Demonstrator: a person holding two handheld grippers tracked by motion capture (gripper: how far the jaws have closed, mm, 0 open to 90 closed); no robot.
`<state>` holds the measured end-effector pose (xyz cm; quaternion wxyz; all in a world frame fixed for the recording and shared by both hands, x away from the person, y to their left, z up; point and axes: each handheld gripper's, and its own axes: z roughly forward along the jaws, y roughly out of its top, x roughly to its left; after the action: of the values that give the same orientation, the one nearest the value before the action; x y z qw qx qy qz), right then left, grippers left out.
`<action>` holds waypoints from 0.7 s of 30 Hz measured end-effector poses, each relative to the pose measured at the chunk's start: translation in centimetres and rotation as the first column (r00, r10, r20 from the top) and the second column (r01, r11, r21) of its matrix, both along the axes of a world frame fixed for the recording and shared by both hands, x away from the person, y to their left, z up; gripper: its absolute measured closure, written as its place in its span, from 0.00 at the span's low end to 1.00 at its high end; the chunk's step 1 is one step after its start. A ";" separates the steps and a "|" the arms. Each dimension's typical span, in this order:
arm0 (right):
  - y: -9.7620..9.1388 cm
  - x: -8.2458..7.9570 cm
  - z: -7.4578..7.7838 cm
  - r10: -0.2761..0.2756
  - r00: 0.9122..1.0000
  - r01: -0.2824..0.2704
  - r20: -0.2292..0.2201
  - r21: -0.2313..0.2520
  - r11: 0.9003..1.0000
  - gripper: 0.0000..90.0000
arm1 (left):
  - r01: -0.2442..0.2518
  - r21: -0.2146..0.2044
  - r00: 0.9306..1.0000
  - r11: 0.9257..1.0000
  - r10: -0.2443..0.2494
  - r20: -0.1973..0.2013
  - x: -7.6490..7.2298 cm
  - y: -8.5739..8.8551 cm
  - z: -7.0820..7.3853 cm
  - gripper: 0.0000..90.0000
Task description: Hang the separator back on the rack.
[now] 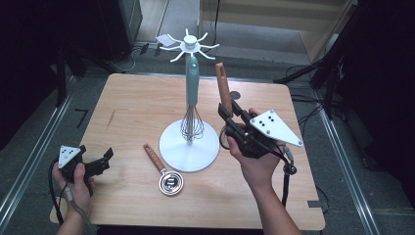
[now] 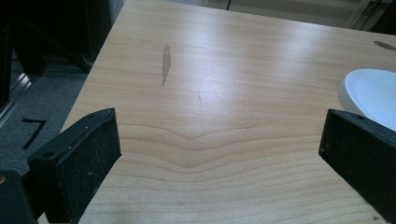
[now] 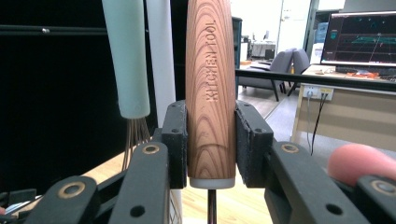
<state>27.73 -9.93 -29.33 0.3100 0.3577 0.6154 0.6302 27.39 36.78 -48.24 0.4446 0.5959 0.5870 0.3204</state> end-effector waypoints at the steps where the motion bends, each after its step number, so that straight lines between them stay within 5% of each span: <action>1: 0.0 0.0 0.0 0.000 1.000 0.000 0.000 0.000 1.000 0.78 | 0.000 0.001 1.000 1.000 0.000 0.000 0.0 0.0 0.0 0.00; 21: 0.6 -0.2 2.0 0.017 0.998 -0.018 0.060 0.009 1.000 0.78 | 0.001 -0.002 1.000 1.000 -0.001 -0.001 0.0 0.0 0.0 0.00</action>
<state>27.53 -9.32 -27.31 0.3209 0.3347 0.6060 0.6463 27.39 36.82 -48.24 0.4450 0.5957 0.5875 0.3192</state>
